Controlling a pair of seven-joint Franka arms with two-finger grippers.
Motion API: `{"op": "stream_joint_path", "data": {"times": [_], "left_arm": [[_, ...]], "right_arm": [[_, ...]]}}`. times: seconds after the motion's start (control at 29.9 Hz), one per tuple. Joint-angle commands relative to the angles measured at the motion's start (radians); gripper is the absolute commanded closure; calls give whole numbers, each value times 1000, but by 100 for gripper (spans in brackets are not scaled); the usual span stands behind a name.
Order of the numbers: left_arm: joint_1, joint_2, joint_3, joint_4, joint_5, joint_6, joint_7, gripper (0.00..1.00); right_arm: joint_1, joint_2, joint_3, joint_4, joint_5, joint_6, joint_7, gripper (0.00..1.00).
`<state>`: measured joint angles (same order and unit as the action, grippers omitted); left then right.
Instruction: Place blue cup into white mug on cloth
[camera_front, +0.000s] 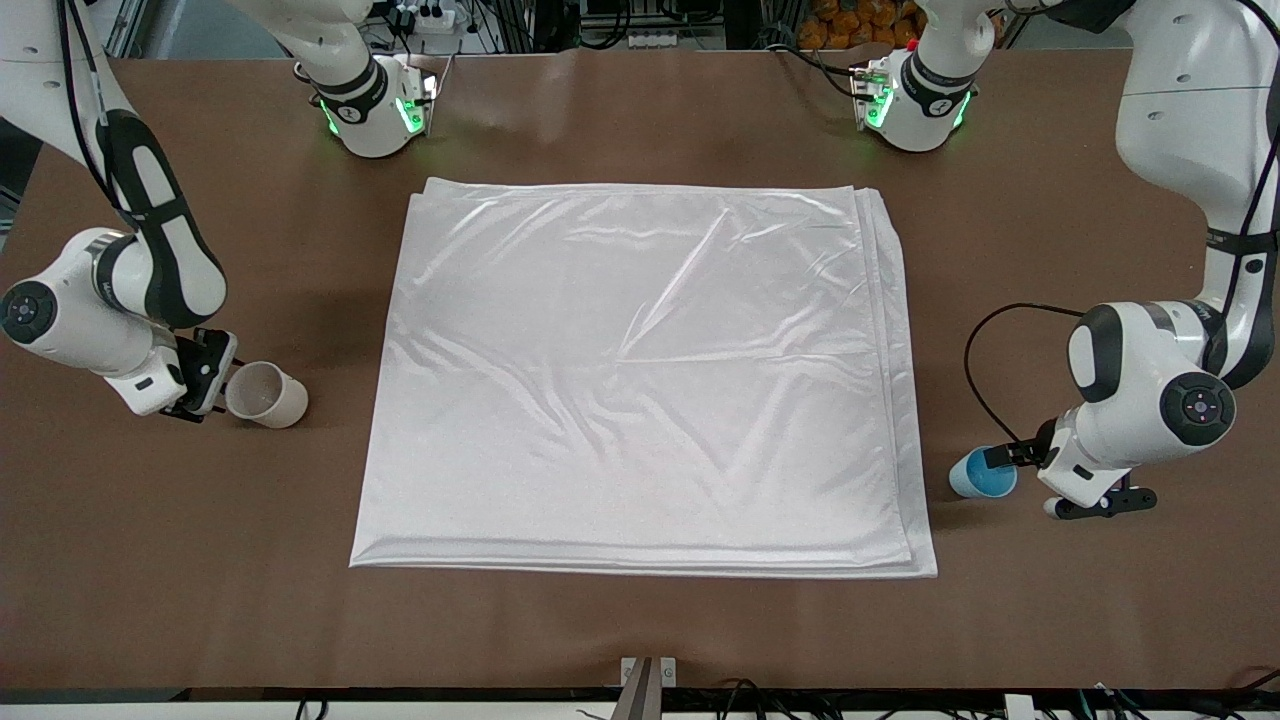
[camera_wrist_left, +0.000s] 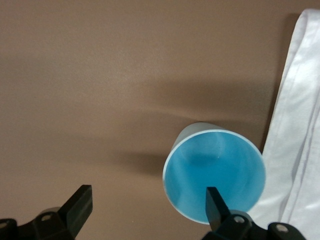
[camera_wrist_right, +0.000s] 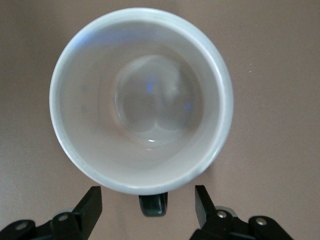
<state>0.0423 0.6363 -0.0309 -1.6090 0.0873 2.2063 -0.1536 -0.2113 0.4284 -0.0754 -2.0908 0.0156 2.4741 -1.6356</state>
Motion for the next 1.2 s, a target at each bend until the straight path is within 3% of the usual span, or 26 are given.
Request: {"op": "stream_joint_path", "data": {"times": [0.0,0.17,0.4,0.47,0.84,1.04,1.17], "left_arm": [[-2,31,0,23,17,21,5,7],[-2,39,2,40,25,46,16,14],[-6,51,2,50,23,56,14,37],[-6,56,0,55,22,56,11,40],[-7,85,-1,61,19,84,14,69],[-9,86,-3,61,17,85,8,88],[-9,86,-4,61,14,93,6,100]], "right_arm": [[-7,1,6,-2,15,11,-24,31],[-3,1,6,0,15,11,-27,61],[-3,1,8,6,15,11,-29,87],[-5,0,9,9,17,6,-29,93],[-13,-17,74,23,46,-1,-68,94],[-7,-23,131,37,162,-3,-170,97],[0,-22,178,41,168,-1,-161,98]]}}
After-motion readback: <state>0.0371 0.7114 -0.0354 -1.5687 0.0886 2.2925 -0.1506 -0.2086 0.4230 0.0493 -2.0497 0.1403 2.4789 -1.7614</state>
